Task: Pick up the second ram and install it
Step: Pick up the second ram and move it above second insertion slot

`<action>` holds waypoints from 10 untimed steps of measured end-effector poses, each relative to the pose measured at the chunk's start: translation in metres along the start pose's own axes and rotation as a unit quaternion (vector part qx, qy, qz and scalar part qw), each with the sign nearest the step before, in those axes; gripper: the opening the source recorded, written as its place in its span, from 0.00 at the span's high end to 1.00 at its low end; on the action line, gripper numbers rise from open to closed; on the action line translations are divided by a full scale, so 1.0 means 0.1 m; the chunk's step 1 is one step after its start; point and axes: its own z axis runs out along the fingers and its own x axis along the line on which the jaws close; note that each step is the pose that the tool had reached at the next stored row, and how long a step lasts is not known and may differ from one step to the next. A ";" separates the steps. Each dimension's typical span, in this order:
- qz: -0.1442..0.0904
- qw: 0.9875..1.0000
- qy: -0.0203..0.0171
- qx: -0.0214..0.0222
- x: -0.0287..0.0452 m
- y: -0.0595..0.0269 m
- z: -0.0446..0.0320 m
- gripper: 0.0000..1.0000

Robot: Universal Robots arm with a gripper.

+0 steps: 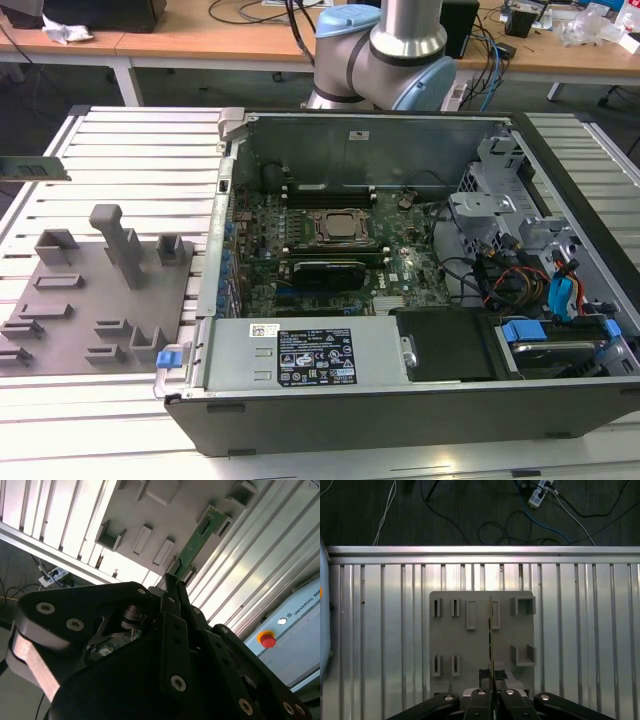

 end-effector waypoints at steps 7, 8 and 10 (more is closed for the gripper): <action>0.000 1.000 0.000 0.000 -0.001 -0.048 -0.005 0.87; 0.000 1.000 0.000 0.000 -0.001 -0.067 -0.005 0.87; 0.000 1.000 0.000 0.000 -0.002 -0.154 -0.009 0.87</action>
